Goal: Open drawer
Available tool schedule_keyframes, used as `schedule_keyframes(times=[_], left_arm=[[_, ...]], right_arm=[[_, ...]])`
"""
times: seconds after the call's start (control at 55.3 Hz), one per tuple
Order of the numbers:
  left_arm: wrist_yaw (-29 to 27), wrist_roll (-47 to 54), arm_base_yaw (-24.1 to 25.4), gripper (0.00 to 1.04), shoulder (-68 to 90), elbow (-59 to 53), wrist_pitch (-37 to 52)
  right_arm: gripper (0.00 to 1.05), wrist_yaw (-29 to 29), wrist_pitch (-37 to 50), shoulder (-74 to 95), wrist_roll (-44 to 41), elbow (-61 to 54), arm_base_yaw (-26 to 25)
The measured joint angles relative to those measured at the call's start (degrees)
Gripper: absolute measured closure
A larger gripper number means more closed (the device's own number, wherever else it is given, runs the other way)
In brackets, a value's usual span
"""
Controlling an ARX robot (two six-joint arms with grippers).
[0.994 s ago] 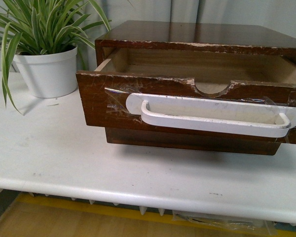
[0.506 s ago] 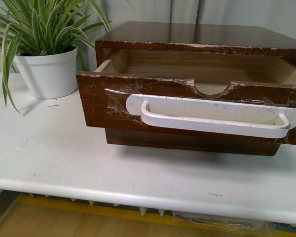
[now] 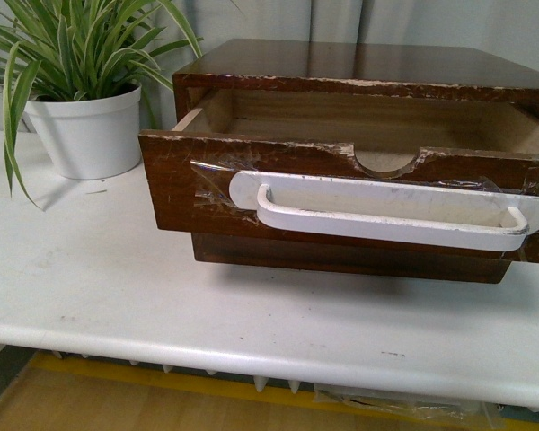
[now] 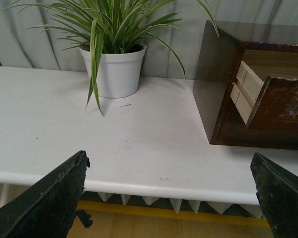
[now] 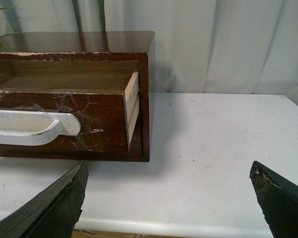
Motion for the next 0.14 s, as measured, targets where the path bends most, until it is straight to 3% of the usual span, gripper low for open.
schedule_keyframes(times=[0.145], left_arm=[[0.0, 0.0, 0.0, 0.06, 0.0, 0.0, 0.0]], right_arm=[[0.09, 0.0, 0.0, 0.0, 0.0, 0.0, 0.0]])
